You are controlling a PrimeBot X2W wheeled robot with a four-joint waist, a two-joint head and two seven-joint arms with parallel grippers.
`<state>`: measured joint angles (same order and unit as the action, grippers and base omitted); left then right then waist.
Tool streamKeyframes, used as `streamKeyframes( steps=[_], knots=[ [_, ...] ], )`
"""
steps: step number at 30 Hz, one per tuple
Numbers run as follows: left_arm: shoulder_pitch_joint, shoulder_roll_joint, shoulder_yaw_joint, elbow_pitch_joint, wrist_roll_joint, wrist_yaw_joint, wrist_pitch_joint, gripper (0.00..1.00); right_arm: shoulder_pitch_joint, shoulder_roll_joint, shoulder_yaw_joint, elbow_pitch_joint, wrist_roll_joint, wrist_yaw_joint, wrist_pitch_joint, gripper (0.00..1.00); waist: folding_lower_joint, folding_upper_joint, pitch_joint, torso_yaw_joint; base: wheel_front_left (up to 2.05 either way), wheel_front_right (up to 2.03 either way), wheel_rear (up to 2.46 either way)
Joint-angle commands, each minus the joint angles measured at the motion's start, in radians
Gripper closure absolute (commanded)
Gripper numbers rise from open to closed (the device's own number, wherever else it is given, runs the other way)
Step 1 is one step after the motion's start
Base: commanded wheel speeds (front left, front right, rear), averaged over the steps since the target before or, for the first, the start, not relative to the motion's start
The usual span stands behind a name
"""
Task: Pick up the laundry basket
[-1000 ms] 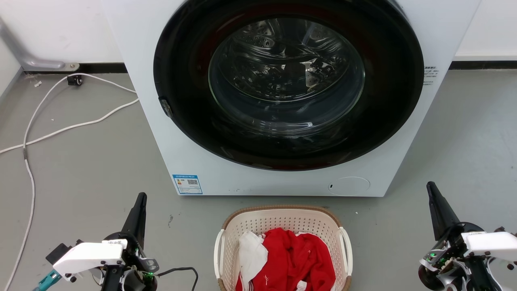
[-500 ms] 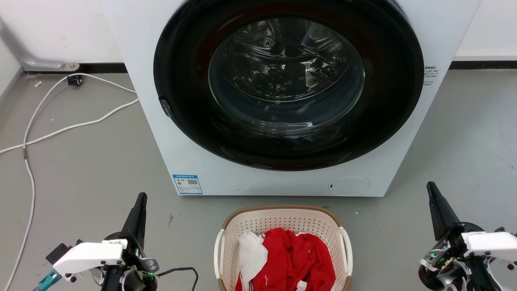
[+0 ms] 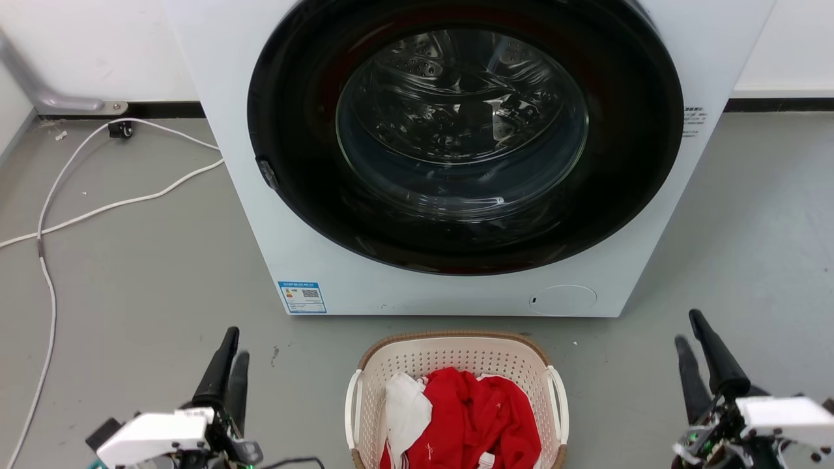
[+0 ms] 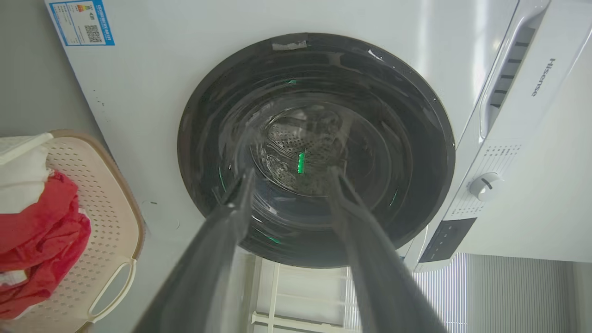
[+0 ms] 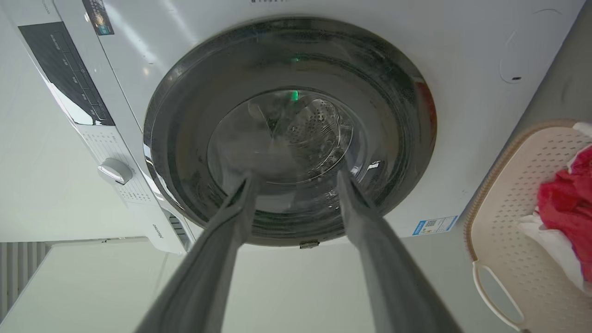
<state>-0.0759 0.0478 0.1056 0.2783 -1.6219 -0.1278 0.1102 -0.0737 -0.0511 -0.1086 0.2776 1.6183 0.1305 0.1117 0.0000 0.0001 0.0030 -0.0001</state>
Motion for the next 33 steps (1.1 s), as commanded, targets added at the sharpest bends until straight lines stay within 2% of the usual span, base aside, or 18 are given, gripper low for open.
streamKeyframes(
  steps=[1, 12, 18, 24, 33],
  knots=[
    [0.003, 0.0, -0.001, 0.0, 0.002, 0.0, -0.002, 0.0, 0.003, 0.0, 0.001, -0.001, -0.001, 0.0, -0.002, 0.0, 0.0, -0.0001, 0.0, 0.0, 0.0, 0.0, 0.0],
    [0.023, 0.0, -0.009, -0.055, 0.059, -0.001, -0.057, 0.0, 0.022, 0.0, 0.015, -0.038, -0.038, 0.0, -0.058, 0.0, 0.0, -0.0001, 0.001, -0.001, 0.0, 0.0, 0.0],
    [0.027, 0.001, 0.029, -0.071, 0.132, 0.0, -0.084, 0.0, 0.021, 0.0, 0.0, -0.044, -0.102, 0.0, -0.085, 0.0, 0.0, -0.0001, 0.002, -0.001, 0.0, 0.0, 0.0],
    [0.027, 0.001, 0.053, -0.091, 0.205, 0.014, -0.11, 0.0, 0.013, 0.0, -0.02, -0.062, -0.232, 0.0, -0.11, 0.0, 0.0, -0.0001, 0.002, -0.002, 0.0, 0.0, 0.0],
    [0.033, 0.002, 0.06, -0.191, 0.399, 0.055, -0.145, 0.0, 0.0, 0.0, -0.053, -0.145, -0.48, 0.0, -0.146, 0.0, 0.0, -0.0001, 0.005, 0.0, 0.0, 0.0, 0.0]
  ],
)
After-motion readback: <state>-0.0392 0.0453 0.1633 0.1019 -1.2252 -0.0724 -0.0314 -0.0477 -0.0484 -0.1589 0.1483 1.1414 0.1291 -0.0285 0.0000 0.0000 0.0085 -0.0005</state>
